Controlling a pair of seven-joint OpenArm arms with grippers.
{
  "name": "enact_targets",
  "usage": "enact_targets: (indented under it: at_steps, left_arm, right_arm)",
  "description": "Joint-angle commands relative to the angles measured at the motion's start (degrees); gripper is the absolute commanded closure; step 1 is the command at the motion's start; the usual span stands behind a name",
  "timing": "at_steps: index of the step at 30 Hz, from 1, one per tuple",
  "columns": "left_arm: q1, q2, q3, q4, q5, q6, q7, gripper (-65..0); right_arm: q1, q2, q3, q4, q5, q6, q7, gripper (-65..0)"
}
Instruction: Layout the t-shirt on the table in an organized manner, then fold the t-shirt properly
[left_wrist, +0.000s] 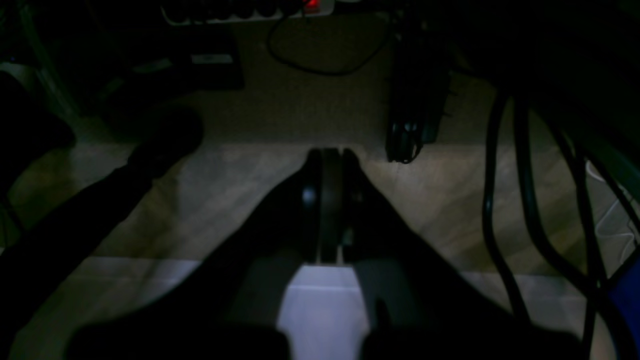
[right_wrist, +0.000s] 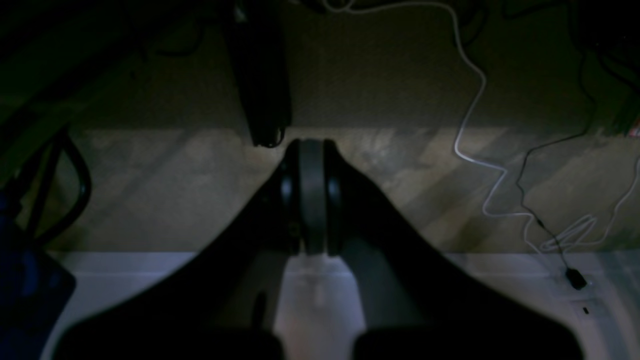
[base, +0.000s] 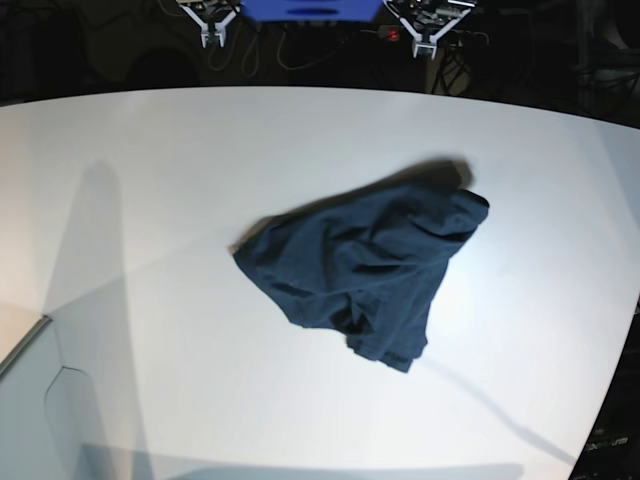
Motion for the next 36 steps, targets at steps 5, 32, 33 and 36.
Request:
enact_targets:
  at_steps: [5, 32, 33, 36]
  left_arm:
    - [0.19, -0.17, 0.03, -0.03, 0.08, 0.05, -0.03, -0.2]
    - [0.28, -0.26, -0.14, -0.03, -0.01, 0.05, -0.03, -0.1]
    - [0.28, -0.26, -0.14, -0.03, -0.01, 0.05, -0.03, -0.1]
    - [0.37, -0.35, -0.14, -0.03, -0.01, 0.05, -0.12, -0.1]
  right_arm:
    - [-0.15, 0.03, 0.01, 0.17, 0.23, 0.97, -0.10, 0.0]
    - [-0.68, 0.56, -0.08, 0.25, 0.23, 0.97, 0.16, 0.0]
    - [-0.76, 0.56, -0.08, 0.25, 0.23, 0.97, 0.25, 0.0]
    - [-0.94, 0.65, -0.08, 0.25, 0.23, 0.97, 0.43, 0.0]
